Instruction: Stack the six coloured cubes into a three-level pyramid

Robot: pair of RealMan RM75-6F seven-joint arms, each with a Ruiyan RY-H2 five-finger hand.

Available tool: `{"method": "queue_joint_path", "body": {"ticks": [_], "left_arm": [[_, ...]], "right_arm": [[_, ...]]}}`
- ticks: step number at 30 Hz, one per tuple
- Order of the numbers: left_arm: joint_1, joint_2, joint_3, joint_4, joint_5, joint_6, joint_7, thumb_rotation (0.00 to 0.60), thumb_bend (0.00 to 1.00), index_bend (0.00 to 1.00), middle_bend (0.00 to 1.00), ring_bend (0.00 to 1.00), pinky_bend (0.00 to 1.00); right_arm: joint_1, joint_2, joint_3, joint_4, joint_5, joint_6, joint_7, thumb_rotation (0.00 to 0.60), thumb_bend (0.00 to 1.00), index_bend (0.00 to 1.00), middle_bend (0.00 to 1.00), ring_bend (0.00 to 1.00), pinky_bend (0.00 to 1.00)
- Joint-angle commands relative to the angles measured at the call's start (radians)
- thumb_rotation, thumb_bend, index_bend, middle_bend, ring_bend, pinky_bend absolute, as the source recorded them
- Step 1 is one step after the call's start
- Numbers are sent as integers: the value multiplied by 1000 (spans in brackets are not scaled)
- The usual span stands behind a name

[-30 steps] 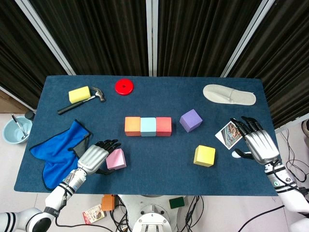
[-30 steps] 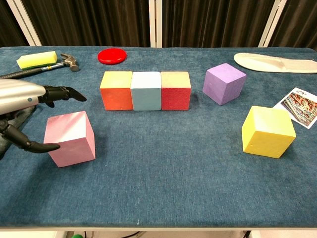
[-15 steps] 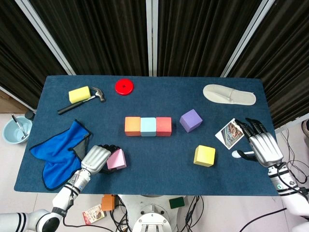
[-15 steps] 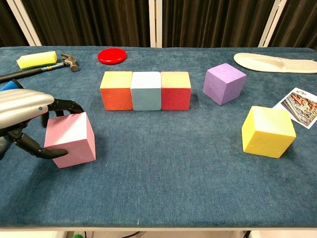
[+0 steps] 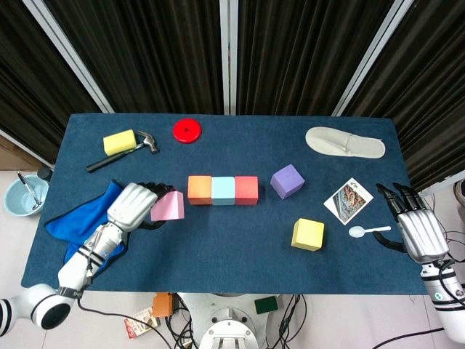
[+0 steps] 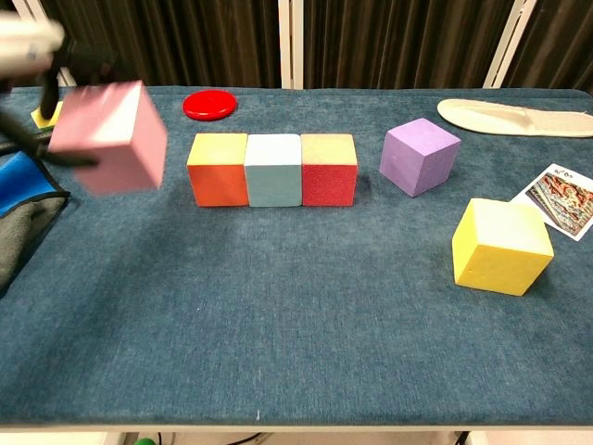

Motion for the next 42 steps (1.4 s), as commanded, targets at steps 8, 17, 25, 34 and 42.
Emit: {"method": "queue_joint_path", "body": {"ticks": [8,17,25,34,42], "left_arm": [[-247,19,-127,156,-78,-334,-221,556,205,354,345,387,490],[-348,-68,-134,294,-185,-428,-191,531,204,349,337,378,473],[-384,-107,-125,314,-276,-446,-184,461,205,342,330,378,453],[-418,-154,-113,350,-284,-446,-180,457,204,341,327,364,435],[-420,-178,-89,390,-187,-410,-185,499,205,341,327,353,429]], "right_arm": [[-44,8,-8,-23,12,34,-21,600,176,78,178,65,125],[-45,-2,-4,-23,20,18,-25,600,176,79,176,65,126],[-43,-5,1,-17,25,4,-20,600,176,77,173,65,126],[-50,-4,0,-14,21,7,-15,600,176,74,171,65,126],[-63,-5,-2,-7,25,13,-3,600,176,74,171,65,126]]}}
